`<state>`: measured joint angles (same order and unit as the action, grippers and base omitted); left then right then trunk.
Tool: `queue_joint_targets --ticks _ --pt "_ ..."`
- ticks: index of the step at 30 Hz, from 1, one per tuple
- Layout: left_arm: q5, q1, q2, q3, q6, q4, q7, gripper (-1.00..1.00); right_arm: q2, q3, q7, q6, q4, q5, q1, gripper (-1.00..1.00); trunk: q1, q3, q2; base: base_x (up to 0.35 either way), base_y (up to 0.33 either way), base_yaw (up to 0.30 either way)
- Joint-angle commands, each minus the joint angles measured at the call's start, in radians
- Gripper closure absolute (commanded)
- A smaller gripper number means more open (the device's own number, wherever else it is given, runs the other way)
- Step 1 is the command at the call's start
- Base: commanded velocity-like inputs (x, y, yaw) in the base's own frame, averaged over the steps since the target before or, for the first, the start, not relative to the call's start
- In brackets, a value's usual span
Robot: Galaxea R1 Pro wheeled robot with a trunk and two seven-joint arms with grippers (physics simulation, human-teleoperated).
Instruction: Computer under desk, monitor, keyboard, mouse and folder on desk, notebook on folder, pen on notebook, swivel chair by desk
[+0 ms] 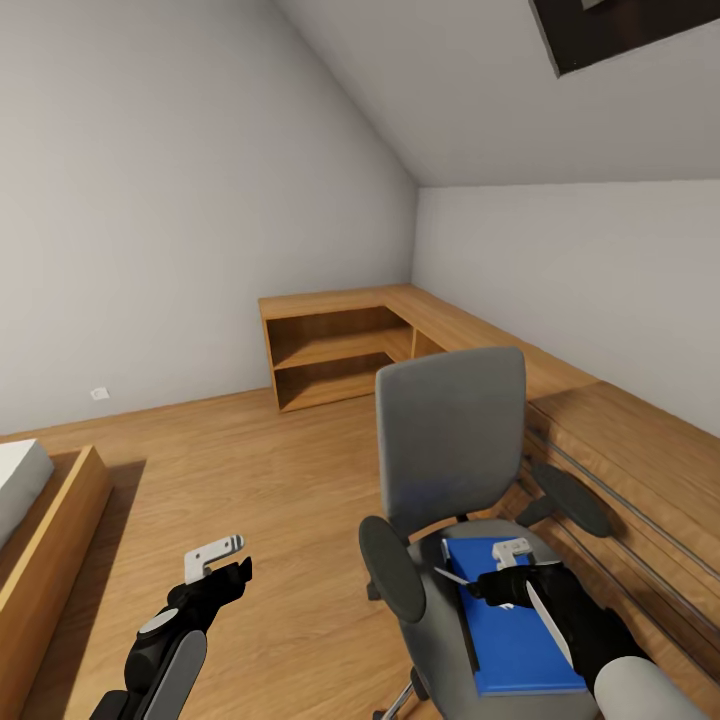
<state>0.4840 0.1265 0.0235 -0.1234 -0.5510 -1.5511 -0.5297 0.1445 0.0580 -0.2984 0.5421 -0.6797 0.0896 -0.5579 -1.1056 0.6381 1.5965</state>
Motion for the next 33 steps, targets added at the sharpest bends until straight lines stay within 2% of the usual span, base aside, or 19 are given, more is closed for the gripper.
queue_joint_targets --ticks 1,8,17,22,28,33 --pt "0.01 0.001 0.001 -0.002 -0.001 -0.001 -0.01 -1.0 0.001 0.002 -0.002 0.004 -0.002 0.01 0.0 -1.0 0.0 0.001 0.001 0.0 0.0 0.0" --pt "0.01 0.001 0.001 -0.002 -0.001 -0.001 -0.01 -1.0 0.0 0.003 0.009 0.004 -0.001 0.008 0.0 -1.0 -0.027 0.023 0.05 0.0 0.0 0.0" --pt "0.01 0.001 0.001 -0.002 -0.001 -0.001 -0.01 -1.0 0.0 0.003 0.011 0.004 -0.001 0.008 0.0 -1.0 -0.027 0.023 0.05 0.0 0.0 0.0" --pt "0.01 0.001 0.001 -0.002 -0.001 -0.001 -0.01 -1.0 0.0 0.004 0.011 0.004 -0.001 0.007 0.0 -1.0 -0.046 0.039 0.085 0.0 0.0 0.0" --pt "0.01 0.001 0.001 -0.002 -0.001 -0.001 -0.01 -1.0 0.0 0.006 0.012 0.004 -0.001 0.007 0.0 -1.0 -0.046 0.039 0.085 0.0 0.0 0.0" --pt "0.01 0.001 0.001 -0.002 -0.001 -0.001 -0.01 -1.0 0.0 0.006 0.012 0.004 -0.001 0.007 0.0 -1.0 -0.065 0.054 0.12 0.0 0.0 0.0"
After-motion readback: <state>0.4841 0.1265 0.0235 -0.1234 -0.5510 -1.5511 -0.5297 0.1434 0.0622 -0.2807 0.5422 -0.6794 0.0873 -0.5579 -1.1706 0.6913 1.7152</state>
